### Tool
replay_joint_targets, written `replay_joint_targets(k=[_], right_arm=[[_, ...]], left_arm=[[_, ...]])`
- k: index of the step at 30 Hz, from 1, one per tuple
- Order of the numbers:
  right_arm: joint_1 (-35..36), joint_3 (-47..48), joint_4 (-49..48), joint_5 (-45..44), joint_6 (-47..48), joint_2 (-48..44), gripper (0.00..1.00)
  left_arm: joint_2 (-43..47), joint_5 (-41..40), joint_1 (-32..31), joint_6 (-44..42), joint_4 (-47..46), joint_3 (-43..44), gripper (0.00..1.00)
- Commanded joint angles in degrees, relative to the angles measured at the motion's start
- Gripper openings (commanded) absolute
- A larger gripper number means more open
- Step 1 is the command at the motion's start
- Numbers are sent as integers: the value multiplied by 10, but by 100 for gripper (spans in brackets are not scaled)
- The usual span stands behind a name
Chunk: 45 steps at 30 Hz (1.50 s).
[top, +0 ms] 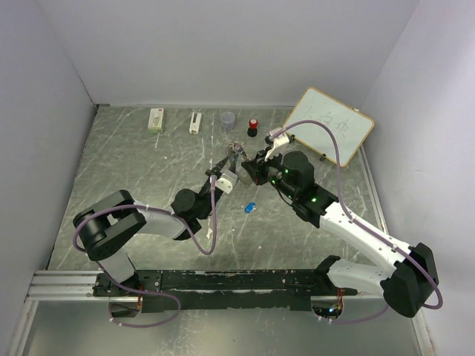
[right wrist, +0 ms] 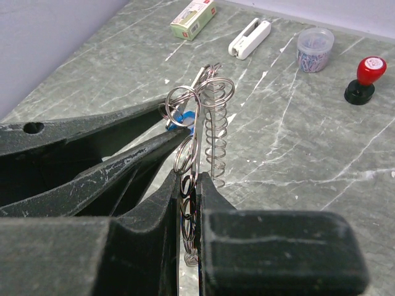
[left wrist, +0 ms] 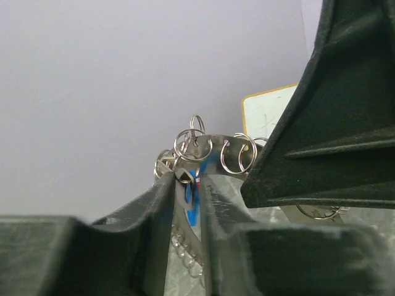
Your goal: Put the keys on the keyring
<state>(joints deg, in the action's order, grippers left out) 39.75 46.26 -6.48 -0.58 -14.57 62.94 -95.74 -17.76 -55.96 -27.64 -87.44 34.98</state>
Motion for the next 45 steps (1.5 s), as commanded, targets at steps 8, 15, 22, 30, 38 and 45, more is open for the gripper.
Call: replay_joint_targets(k=[8,15,22,30,38,45], right_arm=[[-1,-6,-15,-6,-2,-23,0],[-1,-8,-2,-35,4,-16,0],[-1,-10,-5,-38,7,-14,0],[0,-11,7,-68,7,-16,0],[-1,-18,12,-68,3,-17,0],[-1,-24,12,-65,2,-19,0]], left_arm=[[3,-21,2,-10,-164,19,7],[39,-34,2,-51,-162,8,7],[87,-35,3,-70,-104,5,7],[112,-35,8,-90,-49,16,7],[119,-33,19,-90,-6,36,7],[117,-34,27,-93,14,52,7]])
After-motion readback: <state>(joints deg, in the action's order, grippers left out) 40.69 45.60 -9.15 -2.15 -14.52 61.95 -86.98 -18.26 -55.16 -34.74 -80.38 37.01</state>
